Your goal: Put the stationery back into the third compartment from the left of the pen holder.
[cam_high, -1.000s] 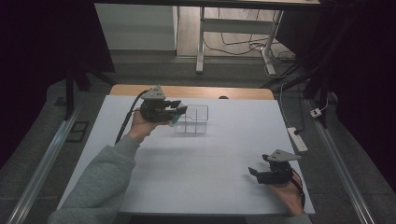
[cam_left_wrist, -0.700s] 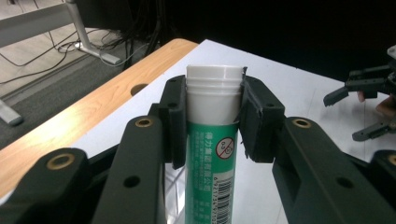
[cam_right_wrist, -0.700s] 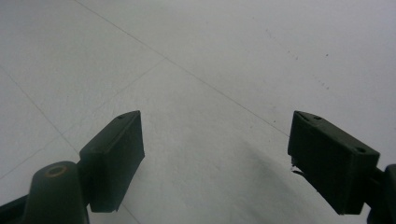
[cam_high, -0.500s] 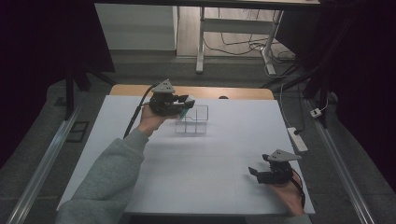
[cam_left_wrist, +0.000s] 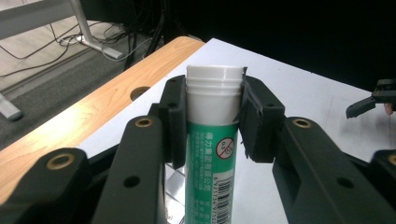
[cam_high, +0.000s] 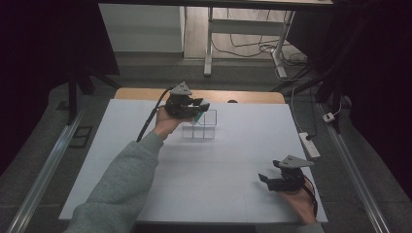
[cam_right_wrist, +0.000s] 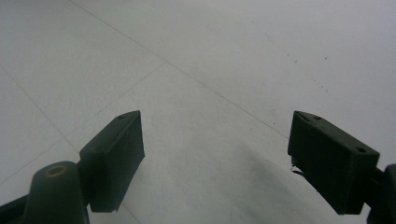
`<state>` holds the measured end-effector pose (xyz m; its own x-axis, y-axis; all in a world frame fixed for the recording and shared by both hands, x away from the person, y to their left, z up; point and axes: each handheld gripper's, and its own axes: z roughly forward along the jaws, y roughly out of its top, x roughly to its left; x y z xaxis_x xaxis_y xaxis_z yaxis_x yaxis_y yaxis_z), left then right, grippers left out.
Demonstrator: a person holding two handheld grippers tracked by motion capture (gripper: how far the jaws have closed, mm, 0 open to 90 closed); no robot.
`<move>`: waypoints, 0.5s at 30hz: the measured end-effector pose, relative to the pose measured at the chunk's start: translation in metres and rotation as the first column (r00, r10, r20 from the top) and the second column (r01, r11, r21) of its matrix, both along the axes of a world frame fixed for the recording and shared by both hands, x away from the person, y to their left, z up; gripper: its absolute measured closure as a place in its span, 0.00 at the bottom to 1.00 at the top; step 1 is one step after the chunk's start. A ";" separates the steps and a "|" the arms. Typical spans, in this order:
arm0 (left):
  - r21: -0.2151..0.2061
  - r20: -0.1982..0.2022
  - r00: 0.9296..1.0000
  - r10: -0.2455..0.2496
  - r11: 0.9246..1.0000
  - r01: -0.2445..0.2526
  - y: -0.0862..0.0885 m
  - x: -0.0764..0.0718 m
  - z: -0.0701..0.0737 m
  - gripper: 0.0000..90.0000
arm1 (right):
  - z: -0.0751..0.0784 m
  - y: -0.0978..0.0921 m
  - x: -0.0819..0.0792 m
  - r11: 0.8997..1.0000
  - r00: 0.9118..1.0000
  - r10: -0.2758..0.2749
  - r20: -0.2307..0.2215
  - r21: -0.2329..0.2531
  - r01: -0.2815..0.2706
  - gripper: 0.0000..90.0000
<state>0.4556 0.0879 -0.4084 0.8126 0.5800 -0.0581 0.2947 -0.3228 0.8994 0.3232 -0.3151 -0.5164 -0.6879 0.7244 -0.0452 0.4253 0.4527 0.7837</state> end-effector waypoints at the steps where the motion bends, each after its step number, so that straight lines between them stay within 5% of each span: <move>1: -0.001 -0.002 1.000 0.000 1.000 0.000 -0.001 0.001 0.000 0.71 | 0.000 0.000 0.000 1.000 1.000 0.000 -0.001 0.000 0.000 0.20; 15: -0.010 0.005 1.000 0.002 1.000 -0.002 -0.025 0.014 0.001 0.71 | 0.000 -0.001 0.000 1.000 1.000 -0.006 -0.001 0.010 0.006 0.20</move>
